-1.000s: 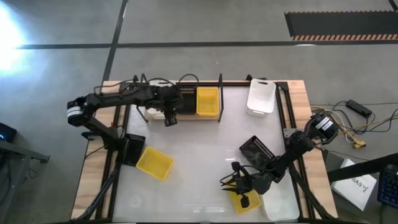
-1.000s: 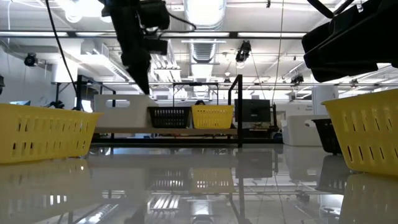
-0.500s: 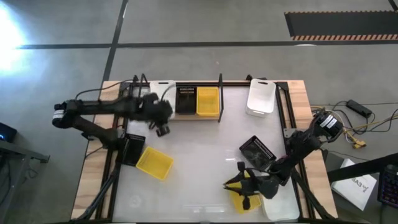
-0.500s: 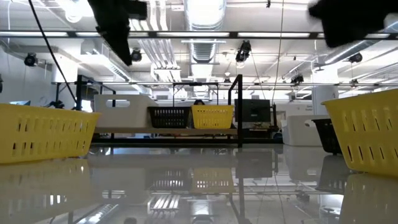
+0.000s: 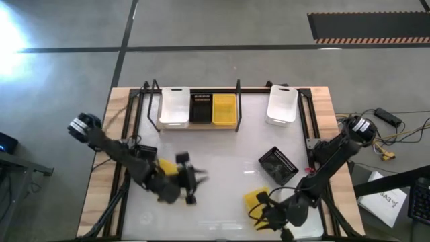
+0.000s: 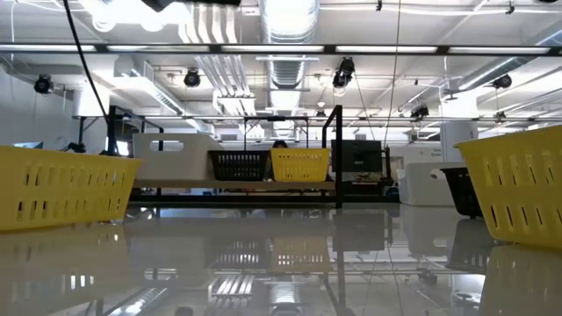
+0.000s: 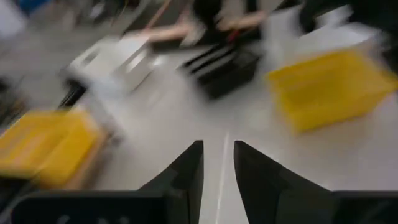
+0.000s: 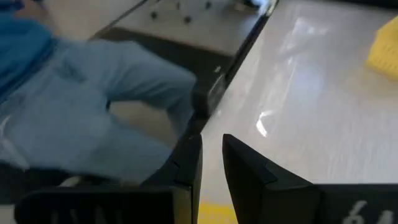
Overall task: Stack baskets on shelf by color
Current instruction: Stack the right yellow bin on top of the yellow bin
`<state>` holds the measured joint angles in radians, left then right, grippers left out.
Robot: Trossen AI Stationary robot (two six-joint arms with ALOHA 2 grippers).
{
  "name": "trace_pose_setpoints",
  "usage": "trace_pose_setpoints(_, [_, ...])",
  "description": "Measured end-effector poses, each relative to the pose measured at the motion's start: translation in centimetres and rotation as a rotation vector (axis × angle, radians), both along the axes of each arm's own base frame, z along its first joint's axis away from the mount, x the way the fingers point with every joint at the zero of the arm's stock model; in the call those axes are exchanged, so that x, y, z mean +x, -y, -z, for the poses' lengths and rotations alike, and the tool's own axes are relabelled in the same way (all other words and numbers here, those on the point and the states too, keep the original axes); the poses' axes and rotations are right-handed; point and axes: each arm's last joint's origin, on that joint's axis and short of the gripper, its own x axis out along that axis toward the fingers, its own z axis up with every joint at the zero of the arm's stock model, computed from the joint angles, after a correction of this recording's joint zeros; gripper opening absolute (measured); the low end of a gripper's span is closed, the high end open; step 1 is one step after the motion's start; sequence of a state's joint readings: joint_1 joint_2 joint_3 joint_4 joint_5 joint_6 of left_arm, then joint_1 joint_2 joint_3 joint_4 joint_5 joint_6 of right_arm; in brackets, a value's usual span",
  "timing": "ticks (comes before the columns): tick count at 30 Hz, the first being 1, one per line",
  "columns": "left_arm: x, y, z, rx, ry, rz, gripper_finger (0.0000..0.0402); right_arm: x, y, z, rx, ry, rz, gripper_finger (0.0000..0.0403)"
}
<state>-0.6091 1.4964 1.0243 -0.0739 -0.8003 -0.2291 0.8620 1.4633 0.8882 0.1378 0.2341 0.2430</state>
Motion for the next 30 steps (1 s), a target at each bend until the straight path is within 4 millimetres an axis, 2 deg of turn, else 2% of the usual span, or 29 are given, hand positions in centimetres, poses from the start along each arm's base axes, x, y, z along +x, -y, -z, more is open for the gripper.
trace_pose_setpoints(5, [2.6, 4.3, 2.6, 0.055, 0.125, 0.111, 0.0072, -0.7, -1.9, -0.8, -0.172, -0.22, -0.008, 0.0056])
trace_pose_setpoints(10, [4.9, 6.4, 5.2, 0.1, 0.146, 0.134, 0.0072, -0.5, -4.0, -1.2, -0.285, -0.409, 0.06, 0.0058])
trace_pose_setpoints(16, [6.9, 7.6, 6.9, 0.111, 0.127, 0.129, 0.0072, 0.5, -6.5, -0.1, -0.362, -0.53, 0.07, 0.0106])
trace_pose_setpoints(22, [7.7, 8.3, 7.3, 0.107, 0.127, 0.134, 0.0072, 1.4, -7.6, 1.0, -0.547, -0.6, 0.08, 0.0152])
trace_pose_setpoints(26, [7.7, 8.3, 7.3, 0.084, 0.132, 0.13, 0.0072, 2.0, -8.2, 1.4, -0.583, -0.575, 0.101, 0.0155])
trace_pose_setpoints(30, [7.7, 8.3, 7.3, 0.084, 0.131, 0.132, 0.0072, 2.0, -8.4, 2.9, -0.587, -0.648, 0.068, 0.0132])
